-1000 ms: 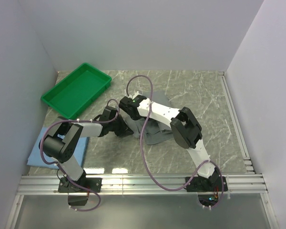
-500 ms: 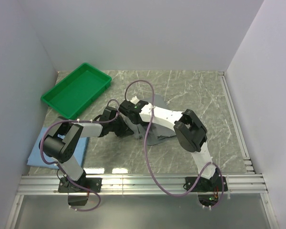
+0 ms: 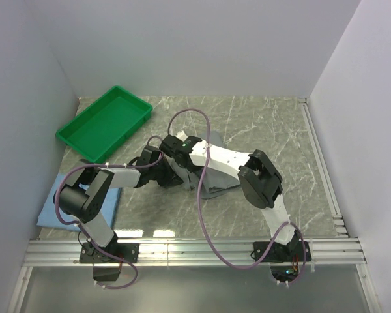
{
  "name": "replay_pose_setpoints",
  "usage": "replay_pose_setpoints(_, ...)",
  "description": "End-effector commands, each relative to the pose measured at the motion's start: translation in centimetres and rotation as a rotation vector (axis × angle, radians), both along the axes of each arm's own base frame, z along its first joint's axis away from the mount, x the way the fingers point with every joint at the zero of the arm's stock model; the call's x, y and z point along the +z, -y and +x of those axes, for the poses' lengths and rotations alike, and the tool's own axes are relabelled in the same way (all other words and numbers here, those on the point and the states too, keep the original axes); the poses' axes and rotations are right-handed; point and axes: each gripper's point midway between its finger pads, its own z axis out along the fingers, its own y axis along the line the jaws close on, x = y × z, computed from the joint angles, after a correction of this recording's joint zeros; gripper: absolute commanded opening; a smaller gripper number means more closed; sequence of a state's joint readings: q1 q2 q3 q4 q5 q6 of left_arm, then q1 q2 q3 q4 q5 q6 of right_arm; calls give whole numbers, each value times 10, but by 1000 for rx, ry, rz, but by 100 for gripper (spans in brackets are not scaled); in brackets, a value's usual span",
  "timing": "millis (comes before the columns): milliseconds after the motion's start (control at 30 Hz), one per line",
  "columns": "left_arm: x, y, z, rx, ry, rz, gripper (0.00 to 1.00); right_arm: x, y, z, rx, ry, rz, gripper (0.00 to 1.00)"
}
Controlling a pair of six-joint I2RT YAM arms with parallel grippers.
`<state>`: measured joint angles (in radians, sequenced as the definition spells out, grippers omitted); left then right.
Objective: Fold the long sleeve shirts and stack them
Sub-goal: Fold the shirt
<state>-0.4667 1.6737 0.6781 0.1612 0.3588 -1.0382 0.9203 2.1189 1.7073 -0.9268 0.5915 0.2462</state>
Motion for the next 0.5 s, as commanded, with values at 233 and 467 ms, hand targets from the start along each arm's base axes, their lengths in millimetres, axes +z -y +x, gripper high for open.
replay_pose_setpoints(233,0,1,1,2,23,8,0,36,-31,8,-43,-5,291,47)
replay_pose_setpoints(467,1,0,2,7,24,14,1,48,-33,-6,-12,-39,378,47)
